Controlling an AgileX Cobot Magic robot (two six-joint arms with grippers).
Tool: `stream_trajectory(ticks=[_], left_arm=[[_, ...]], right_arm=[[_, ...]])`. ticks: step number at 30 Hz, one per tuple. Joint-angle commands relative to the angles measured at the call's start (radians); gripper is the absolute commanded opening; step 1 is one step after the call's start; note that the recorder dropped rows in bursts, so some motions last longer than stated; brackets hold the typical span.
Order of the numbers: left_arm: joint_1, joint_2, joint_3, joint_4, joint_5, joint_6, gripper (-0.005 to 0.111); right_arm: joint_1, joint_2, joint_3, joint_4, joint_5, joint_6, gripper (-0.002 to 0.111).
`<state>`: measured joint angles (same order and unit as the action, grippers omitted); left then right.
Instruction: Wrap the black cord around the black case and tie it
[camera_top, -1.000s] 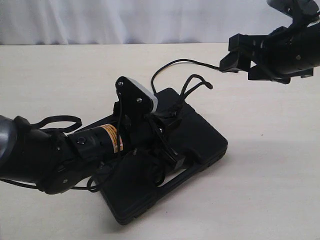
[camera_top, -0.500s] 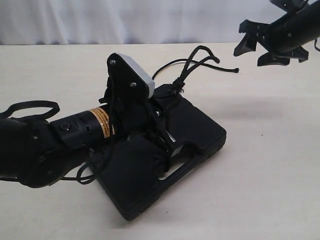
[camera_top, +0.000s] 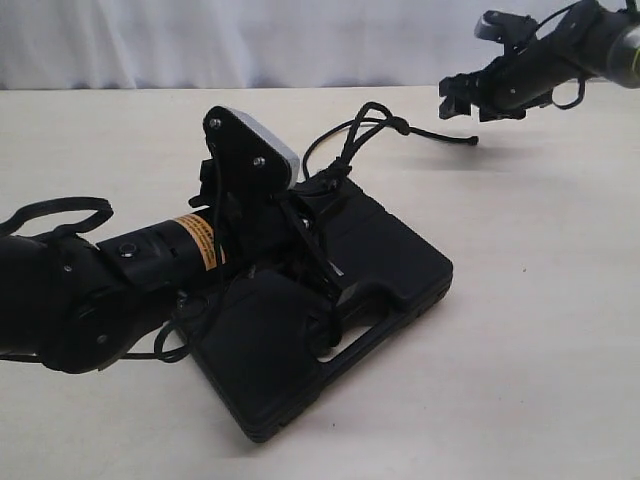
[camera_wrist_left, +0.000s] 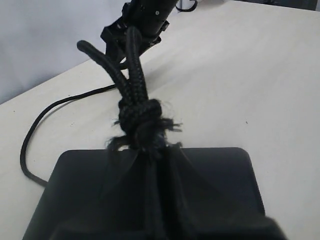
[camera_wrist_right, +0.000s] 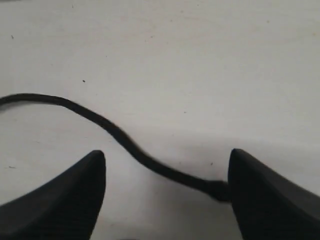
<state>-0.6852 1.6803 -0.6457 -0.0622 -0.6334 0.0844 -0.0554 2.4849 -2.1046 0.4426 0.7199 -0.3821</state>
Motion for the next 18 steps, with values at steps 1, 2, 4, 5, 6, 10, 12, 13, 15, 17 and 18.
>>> stream_trajectory(ticks=[1, 2, 4, 5, 6, 10, 12, 13, 15, 17, 18], left_arm=[[-0.002, -0.011, -0.007, -0.009, 0.008, 0.009, 0.000], [-0.002, -0.011, -0.007, -0.009, 0.008, 0.009, 0.000], [-0.002, -0.011, -0.007, -0.009, 0.008, 0.009, 0.000], [-0.002, -0.011, -0.007, -0.009, 0.008, 0.009, 0.000], [-0.002, -0.011, -0.007, -0.009, 0.008, 0.009, 0.000], [-0.002, -0.012, -0.007, -0.009, 0.006, 0.009, 0.000], [-0.002, -0.012, -0.007, -0.009, 0.004, 0.009, 0.000], [-0.002, -0.012, -0.007, -0.009, 0.004, 0.009, 0.000], [-0.002, -0.012, -0.007, -0.009, 0.004, 0.009, 0.000], [-0.002, -0.012, -0.007, -0.009, 0.004, 0.009, 0.000], [-0.002, -0.012, -0.007, -0.009, 0.004, 0.009, 0.000]], right_arm=[[0.000, 0.069, -0.055, 0.062, -0.007, -0.341, 0.065], [0.000, 0.073, -0.055, 0.091, 0.006, -0.406, 0.065], [0.000, 0.079, -0.055, 0.135, 0.053, -0.483, 0.065], [0.000, 0.079, -0.055, 0.147, 0.087, -0.504, 0.065], [0.000, 0.079, -0.055, 0.147, 0.108, -0.504, 0.065], [0.000, 0.081, -0.055, 0.101, 0.137, -0.460, 0.064], [0.000, 0.081, -0.055, 0.065, 0.137, -0.439, 0.054], [0.004, 0.081, -0.055, 0.034, 0.137, -0.424, 0.048], [0.015, 0.081, -0.051, -0.049, 0.142, -0.380, 0.033], [0.029, 0.081, -0.032, -0.099, 0.150, -0.345, 0.021], [0.036, 0.081, -0.019, -0.121, 0.159, -0.324, 0.014]])
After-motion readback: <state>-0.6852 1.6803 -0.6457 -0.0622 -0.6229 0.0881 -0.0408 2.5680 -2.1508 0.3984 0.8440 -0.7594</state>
